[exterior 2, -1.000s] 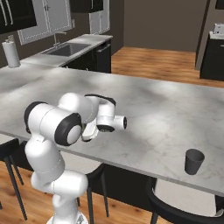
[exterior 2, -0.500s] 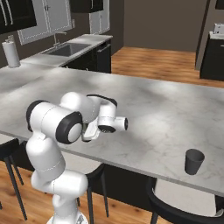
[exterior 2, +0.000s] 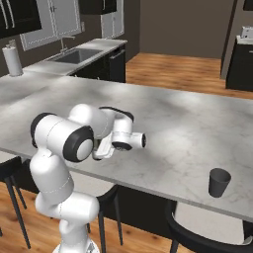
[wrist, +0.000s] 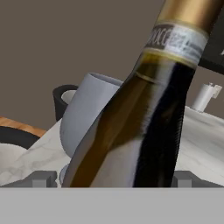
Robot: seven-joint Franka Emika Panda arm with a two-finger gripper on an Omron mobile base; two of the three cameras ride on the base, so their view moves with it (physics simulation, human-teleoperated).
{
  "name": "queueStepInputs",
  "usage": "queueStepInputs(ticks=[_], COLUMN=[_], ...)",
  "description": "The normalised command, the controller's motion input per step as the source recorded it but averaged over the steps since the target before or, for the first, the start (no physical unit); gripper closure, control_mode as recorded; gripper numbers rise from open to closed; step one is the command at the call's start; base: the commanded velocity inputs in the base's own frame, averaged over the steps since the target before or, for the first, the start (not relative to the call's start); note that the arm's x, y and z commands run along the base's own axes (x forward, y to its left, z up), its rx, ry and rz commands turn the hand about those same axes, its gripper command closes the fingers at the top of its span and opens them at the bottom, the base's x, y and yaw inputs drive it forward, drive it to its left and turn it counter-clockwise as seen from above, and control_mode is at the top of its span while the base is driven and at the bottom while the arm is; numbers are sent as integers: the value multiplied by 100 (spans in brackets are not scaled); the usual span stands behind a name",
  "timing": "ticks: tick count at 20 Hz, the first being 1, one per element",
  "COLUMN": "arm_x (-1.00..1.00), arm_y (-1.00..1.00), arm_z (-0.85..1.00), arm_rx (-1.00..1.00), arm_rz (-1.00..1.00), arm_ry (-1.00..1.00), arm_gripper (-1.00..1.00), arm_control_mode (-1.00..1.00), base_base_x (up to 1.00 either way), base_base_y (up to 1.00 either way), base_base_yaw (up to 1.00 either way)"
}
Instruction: There is a wine glass and glass cup on the dining counter. Place the wine bottle next to the wine glass and the juice bottle next to the glass cup.
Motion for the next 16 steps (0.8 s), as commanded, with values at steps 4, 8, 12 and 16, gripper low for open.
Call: queueStepInputs(ticks=[4,8,12,16], arm_x=[-13,-23,-25,-5], arm_y=[-22,-17,-1,1], arm_z=[0,1,1,1], arm_rx=[5,6,2,0], arm_rz=[0,-2,0,0], arm_ry=[0,1,0,5], arm_gripper=[-100,-100,-100,-100], arm_control_mode=[-100,-100,-100,-100], base_base_x=[0,0,0,0], base_base_y=[0,0,0,0], base_base_yaw=[0,0,0,0])
